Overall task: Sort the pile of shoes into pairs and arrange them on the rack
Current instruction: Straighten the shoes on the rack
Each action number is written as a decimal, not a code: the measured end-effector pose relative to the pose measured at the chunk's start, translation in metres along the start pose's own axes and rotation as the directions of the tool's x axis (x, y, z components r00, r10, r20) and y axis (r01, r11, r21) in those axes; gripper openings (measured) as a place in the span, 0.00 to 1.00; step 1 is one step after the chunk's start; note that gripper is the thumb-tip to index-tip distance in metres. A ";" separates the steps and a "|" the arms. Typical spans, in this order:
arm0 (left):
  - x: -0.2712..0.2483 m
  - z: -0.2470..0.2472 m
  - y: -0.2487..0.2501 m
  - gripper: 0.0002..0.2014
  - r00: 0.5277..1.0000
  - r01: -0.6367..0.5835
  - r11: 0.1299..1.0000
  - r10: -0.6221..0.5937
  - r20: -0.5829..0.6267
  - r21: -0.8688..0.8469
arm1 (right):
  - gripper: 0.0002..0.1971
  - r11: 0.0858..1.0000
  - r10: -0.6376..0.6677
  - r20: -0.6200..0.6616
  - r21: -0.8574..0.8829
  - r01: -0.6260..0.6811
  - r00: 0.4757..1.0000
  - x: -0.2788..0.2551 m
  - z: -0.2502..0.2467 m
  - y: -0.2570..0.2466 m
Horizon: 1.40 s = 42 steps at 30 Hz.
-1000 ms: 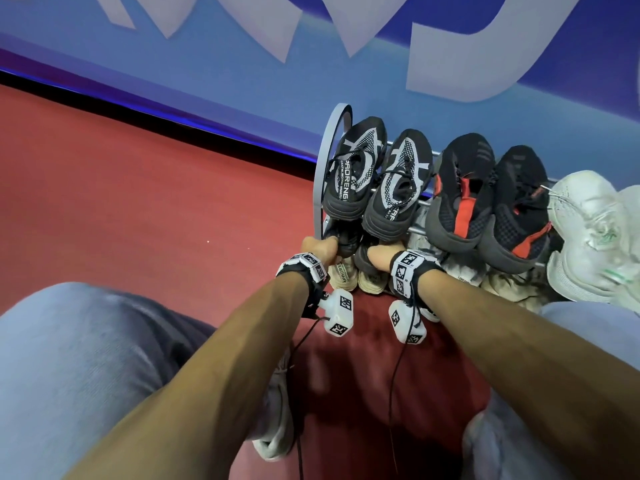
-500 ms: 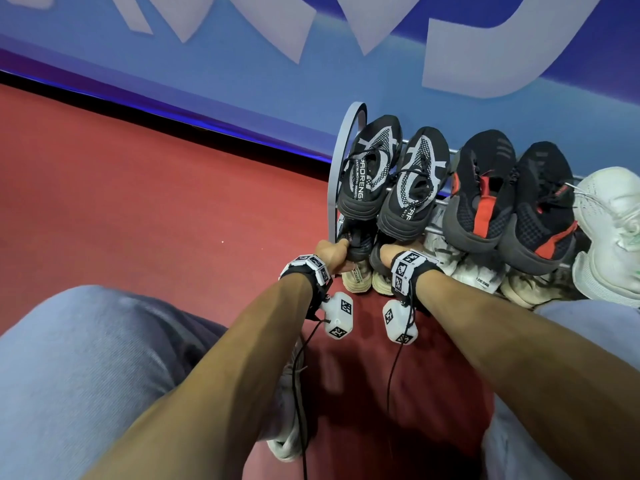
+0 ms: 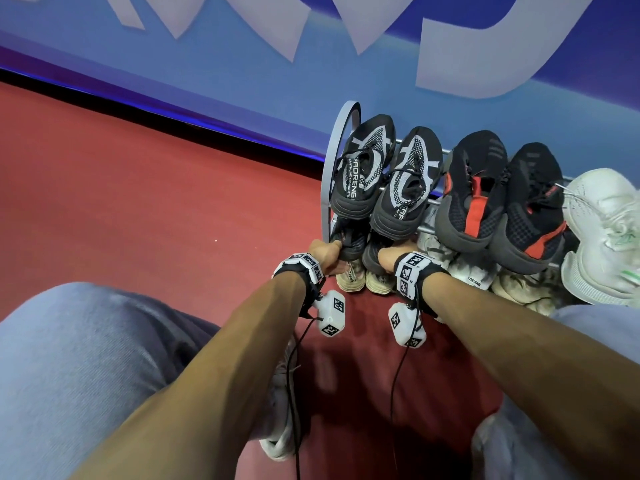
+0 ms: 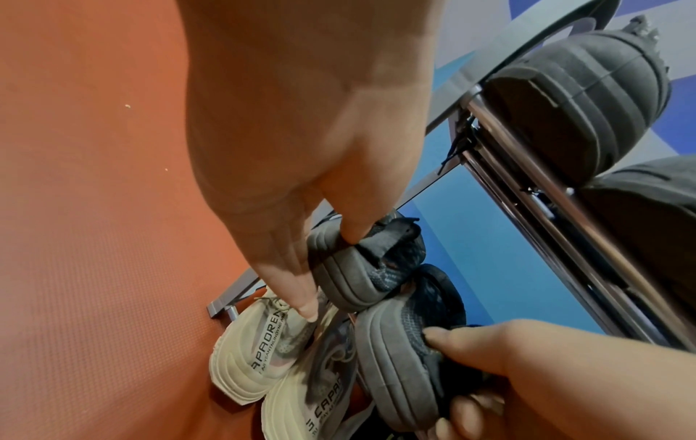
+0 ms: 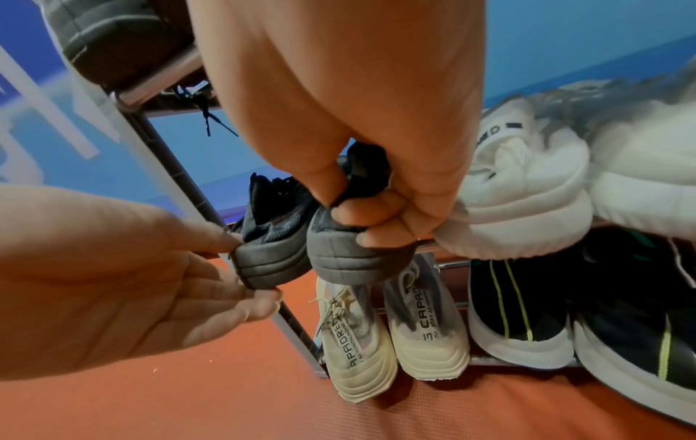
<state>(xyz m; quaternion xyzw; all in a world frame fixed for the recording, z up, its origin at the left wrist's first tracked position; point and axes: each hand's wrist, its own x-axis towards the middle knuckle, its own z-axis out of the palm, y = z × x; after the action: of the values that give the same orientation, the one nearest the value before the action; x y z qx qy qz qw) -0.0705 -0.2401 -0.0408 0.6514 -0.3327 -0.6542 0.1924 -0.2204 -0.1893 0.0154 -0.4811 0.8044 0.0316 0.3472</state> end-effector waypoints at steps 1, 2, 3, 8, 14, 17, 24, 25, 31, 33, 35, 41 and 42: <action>-0.004 -0.001 0.002 0.18 1.000 -0.008 1.000 0.008 -0.015 0.014 | 0.02 0.990 0.023 0.023 0.140 -0.027 0.999 0.005 0.002 0.003; -0.007 -0.002 0.001 0.20 1.000 -0.013 1.000 0.013 -0.014 0.021 | 0.05 0.975 0.045 0.010 0.216 -0.046 0.999 0.005 0.003 0.006; -0.007 -0.004 0.000 0.21 0.999 -0.034 0.999 0.035 -0.022 0.041 | 0.07 0.951 0.071 -0.023 0.304 -0.060 0.997 0.007 0.004 0.008; -0.021 -0.005 -0.001 0.31 0.997 -0.015 0.984 0.001 0.080 0.178 | 0.10 0.905 0.066 -0.050 0.424 -0.039 0.997 -0.003 0.000 0.012; -0.040 0.008 -0.011 0.28 0.961 0.107 0.933 -0.186 0.205 0.344 | 0.29 0.980 -0.119 -0.220 0.128 0.149 0.968 -0.034 -0.003 0.043; -0.062 0.029 -0.009 0.14 0.952 0.016 0.870 -0.164 0.258 0.493 | 0.24 0.990 -0.092 -0.231 0.082 0.113 0.969 -0.055 -0.007 0.073; -0.083 0.106 0.010 0.09 0.889 -0.451 0.516 0.329 0.318 0.728 | 0.21 0.954 0.258 -0.200 0.211 -0.215 0.945 -0.074 -0.040 0.154; -0.083 0.115 0.012 0.11 0.862 -0.485 0.460 0.395 0.318 0.744 | 0.24 0.945 0.267 -0.189 0.242 -0.219 0.945 -0.070 -0.041 0.163; -0.069 0.162 0.014 0.26 0.817 -0.508 0.298 0.465 0.342 0.808 | 0.49 0.838 0.343 -0.116 0.487 -0.247 0.932 0.002 -0.005 0.215; -0.062 0.169 0.013 0.25 0.821 -0.467 0.243 0.476 0.315 0.850 | 0.43 0.821 0.326 -0.126 0.528 -0.215 0.937 -0.002 -0.008 0.203; -0.056 0.174 0.012 0.23 0.831 -0.397 0.147 0.475 0.288 0.906 | 0.35 0.814 0.293 -0.106 0.549 -0.190 0.950 0.000 -0.009 0.196; -0.058 0.182 0.009 0.20 0.710 -0.417 -0.145 0.564 0.421 0.897 | 0.30 0.878 0.268 -0.218 0.457 -0.145 0.939 -0.044 -0.026 0.160; -0.053 0.182 0.006 0.21 0.725 -0.412 -0.114 0.561 0.401 0.904 | 0.29 0.917 0.236 -0.261 0.379 -0.126 0.936 -0.049 -0.027 0.158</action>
<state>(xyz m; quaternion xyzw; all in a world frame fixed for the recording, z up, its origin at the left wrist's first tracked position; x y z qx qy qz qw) -0.2461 -0.1747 -0.0110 0.4724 -0.8737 -0.1100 -0.0369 -0.3464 -0.0784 0.0200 -0.3319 0.8815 -0.1561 0.2973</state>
